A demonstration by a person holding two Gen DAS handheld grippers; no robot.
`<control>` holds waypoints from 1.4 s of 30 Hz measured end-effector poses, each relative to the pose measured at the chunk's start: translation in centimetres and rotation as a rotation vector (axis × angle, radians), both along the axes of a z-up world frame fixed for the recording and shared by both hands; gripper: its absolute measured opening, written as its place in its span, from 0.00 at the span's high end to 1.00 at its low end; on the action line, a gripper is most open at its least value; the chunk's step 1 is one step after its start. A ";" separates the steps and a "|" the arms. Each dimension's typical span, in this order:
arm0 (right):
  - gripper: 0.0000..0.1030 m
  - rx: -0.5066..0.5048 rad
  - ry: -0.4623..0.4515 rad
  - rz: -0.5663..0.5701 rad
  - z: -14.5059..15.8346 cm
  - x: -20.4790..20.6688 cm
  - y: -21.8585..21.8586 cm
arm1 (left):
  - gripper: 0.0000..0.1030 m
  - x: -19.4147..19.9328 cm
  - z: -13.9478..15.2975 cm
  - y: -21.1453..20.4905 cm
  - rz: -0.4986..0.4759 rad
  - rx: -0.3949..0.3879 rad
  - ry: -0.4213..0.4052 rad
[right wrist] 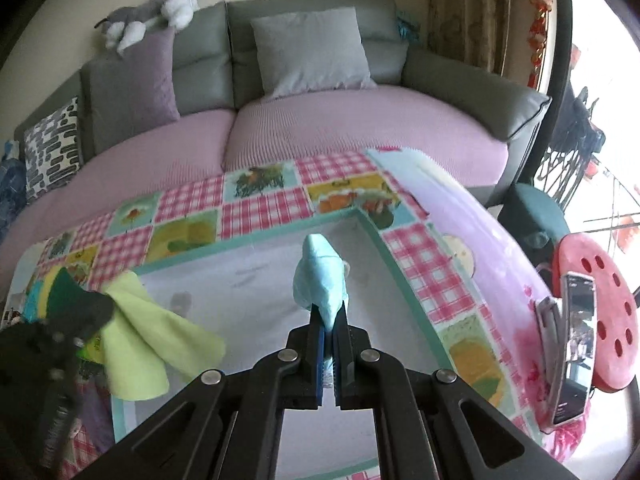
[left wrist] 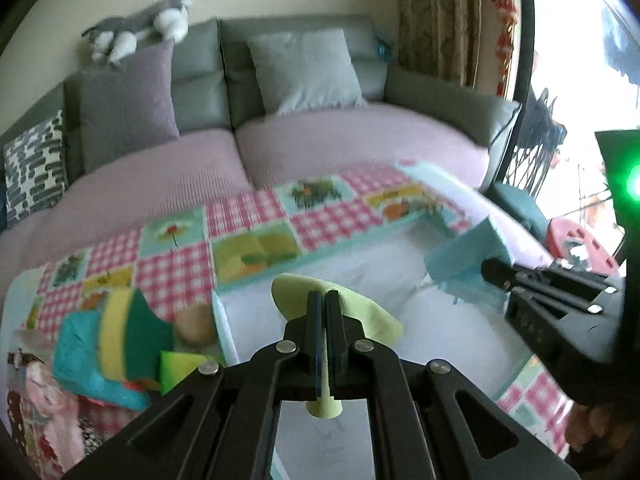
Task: Organize soft objects
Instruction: 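Open the left tool over the tray while the right tool releases the mask into it, then move the left tool to the pink knit towel while the right tool moves to the purple packet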
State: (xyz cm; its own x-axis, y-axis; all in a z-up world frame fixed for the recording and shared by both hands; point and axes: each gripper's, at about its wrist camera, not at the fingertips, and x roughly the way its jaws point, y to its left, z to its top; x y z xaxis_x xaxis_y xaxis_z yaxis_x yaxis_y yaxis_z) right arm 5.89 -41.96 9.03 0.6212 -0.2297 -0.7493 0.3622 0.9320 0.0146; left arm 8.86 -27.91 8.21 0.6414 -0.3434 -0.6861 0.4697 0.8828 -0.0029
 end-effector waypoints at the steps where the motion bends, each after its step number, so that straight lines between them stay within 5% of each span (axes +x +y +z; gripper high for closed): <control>1: 0.97 0.007 0.006 0.002 -0.3 0.1 0.0 | 0.98 0.2 -0.6 -0.2 0.004 0.008 0.015; 11: 0.94 0.075 0.127 0.006 -2.8 0.7 -0.2 | 0.98 1.7 -4.8 0.2 0.044 0.056 0.157; 21: 0.87 0.076 0.207 0.009 -3.7 0.6 -0.1 | 0.97 2.3 -5.4 0.9 0.068 0.064 0.244; 23: 0.62 0.062 0.203 0.012 -3.3 0.5 0.1 | 0.84 2.3 -4.9 1.3 0.075 0.056 0.260; 25: 0.50 0.052 0.197 0.023 -2.9 0.4 0.4 | 0.55 2.0 -4.2 1.8 0.090 0.047 0.257; 27: 0.49 0.037 0.185 0.038 -2.3 0.2 0.8 | 0.52 1.8 -3.1 2.5 0.105 0.034 0.245; 29: 0.32 0.031 0.177 0.047 -1.9 0.1 1.1 | 0.49 1.7 -2.5 3.0 0.122 0.032 0.240; 31: 0.23 0.029 0.176 0.061 -1.6 0.0 1.4 | 0.34 1.7 -2.1 3.6 0.152 0.045 0.234; 37: 0.00 -0.009 0.216 0.096 -1.9 0.2 2.4 | 0.13 2.2 -2.2 6.3 0.259 0.048 0.249; 42: 0.00 -0.006 0.235 0.093 -2.3 0.1 2.6 | 0.08 2.1 -2.5 8.5 0.339 0.052 0.253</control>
